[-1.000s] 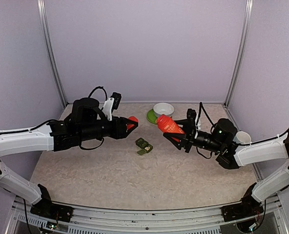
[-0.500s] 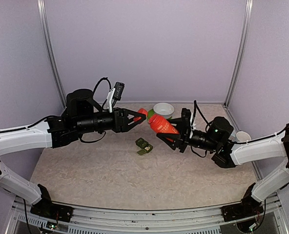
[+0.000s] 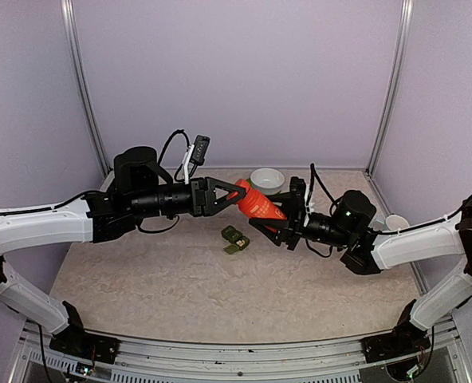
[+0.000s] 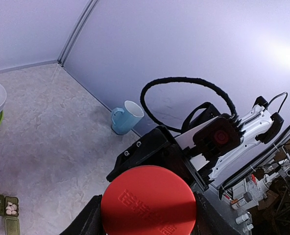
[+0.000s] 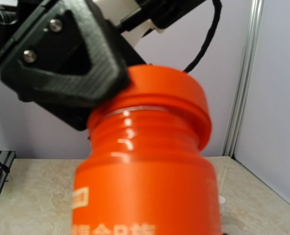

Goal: Sort the pills into containers
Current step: Close the lid of the pill bottle, then screw the lid of the pill bottle onto the pill bottle.

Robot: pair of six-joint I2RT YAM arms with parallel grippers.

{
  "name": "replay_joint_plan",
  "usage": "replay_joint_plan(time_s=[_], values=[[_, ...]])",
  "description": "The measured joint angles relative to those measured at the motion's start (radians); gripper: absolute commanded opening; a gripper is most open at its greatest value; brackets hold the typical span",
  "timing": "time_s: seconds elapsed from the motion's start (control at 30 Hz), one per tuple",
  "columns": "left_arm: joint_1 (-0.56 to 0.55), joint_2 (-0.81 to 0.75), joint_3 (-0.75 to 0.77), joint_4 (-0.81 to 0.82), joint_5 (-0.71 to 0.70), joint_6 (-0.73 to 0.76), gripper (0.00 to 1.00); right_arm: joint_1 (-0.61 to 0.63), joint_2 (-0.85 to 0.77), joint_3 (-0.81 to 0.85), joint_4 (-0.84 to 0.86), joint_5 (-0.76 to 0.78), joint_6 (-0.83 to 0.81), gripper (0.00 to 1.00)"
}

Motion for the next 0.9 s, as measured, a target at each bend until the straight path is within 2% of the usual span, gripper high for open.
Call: replay_joint_plan(time_s=[0.43,0.63,0.9], values=[[0.002,0.028,0.021,-0.021,-0.015,-0.029,0.39,0.011,0.006,0.029,-0.064,0.075,-0.079,0.20],[0.005,0.043,0.052,-0.077,-0.045,-0.051,0.39,0.046,-0.027,0.040,-0.156,0.213,-0.193,0.20],[0.014,0.080,0.092,-0.089,-0.049,-0.076,0.36,0.111,-0.037,0.040,-0.163,0.440,-0.330,0.20]])
